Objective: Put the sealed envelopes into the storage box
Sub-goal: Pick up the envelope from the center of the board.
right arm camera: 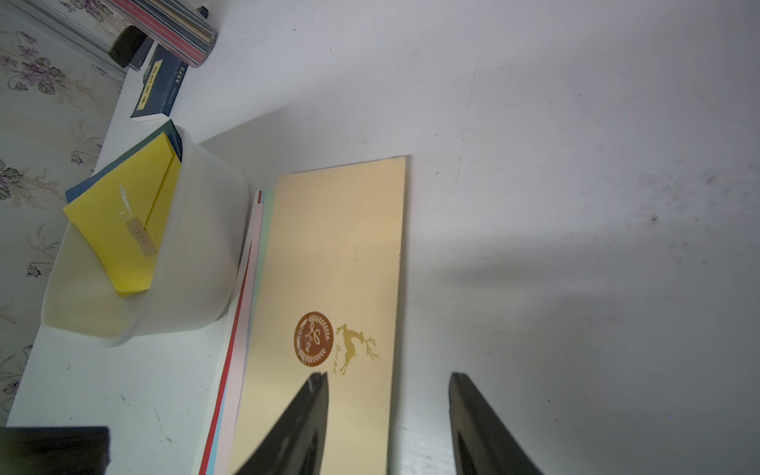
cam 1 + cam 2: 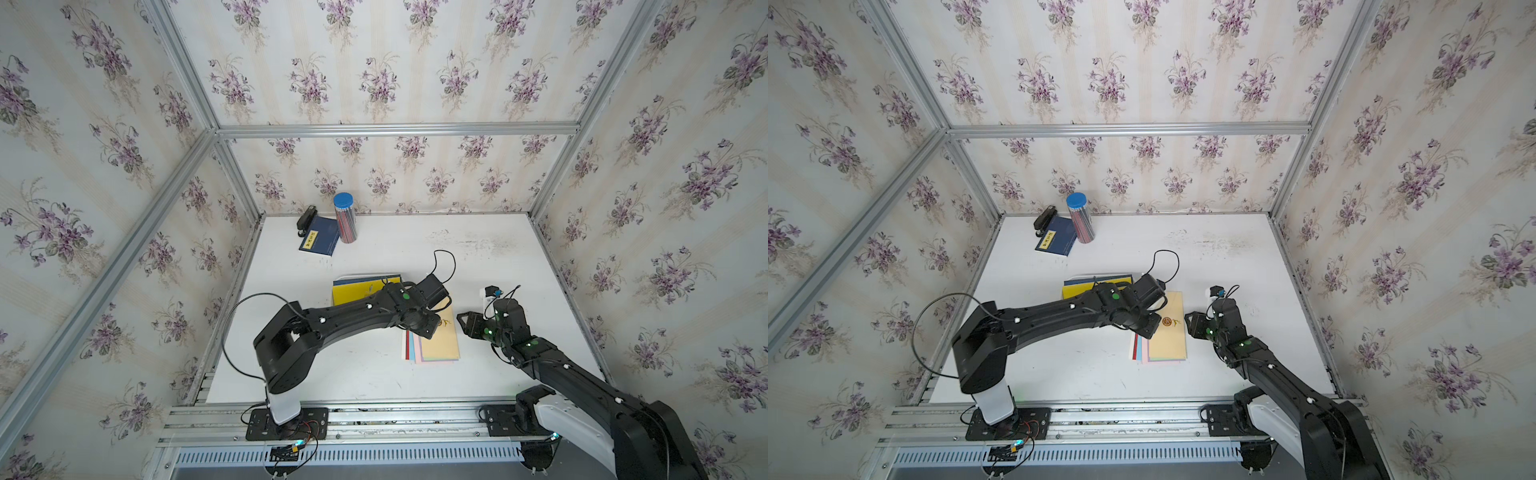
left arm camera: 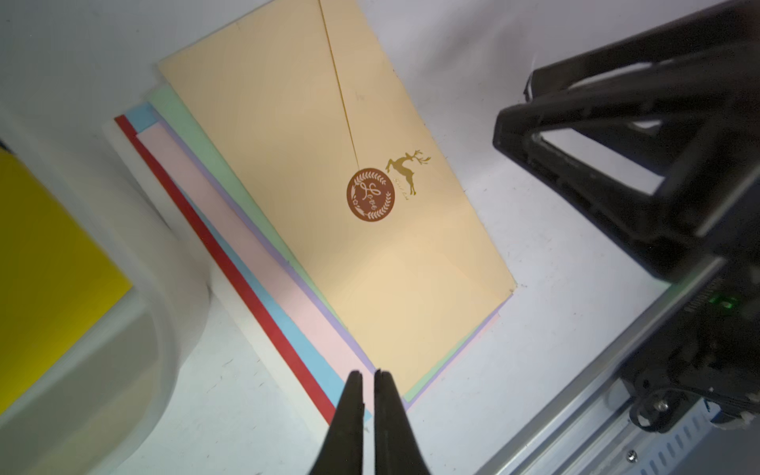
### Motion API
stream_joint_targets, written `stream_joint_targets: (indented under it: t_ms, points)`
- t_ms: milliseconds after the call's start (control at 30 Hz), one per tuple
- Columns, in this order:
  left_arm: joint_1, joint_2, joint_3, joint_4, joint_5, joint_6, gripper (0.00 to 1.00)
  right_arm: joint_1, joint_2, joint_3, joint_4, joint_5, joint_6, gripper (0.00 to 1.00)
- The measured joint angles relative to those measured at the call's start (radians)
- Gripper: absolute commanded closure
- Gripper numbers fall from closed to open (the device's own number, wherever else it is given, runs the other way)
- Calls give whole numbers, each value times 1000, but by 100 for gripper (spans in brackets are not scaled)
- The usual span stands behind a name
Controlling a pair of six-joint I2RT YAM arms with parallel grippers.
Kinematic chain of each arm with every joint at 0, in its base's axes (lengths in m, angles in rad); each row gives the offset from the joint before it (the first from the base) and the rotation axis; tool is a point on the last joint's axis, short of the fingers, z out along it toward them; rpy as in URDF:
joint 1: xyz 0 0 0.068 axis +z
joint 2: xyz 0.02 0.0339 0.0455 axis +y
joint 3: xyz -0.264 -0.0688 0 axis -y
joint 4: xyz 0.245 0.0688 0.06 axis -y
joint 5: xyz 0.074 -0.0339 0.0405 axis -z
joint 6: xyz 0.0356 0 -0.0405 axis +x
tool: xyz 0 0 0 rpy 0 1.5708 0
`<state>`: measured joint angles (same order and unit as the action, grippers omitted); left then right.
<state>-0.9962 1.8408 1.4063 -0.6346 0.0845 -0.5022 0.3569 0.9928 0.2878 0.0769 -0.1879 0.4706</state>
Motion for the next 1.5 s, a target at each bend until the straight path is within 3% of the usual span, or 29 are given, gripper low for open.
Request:
stream_joint_targets:
  t_ms: [567,1100,1500]
  points:
    - [-2,185,82,-58,-51,-48,100,-3,143,-2,114,-90,4,50]
    - [-1,218,75,-49,-56,-54,100,-3,266,29,131,-147,9,50]
    - [-1,224,67,-32,-54,-54,100,-3,292,30,158,-200,24,56]
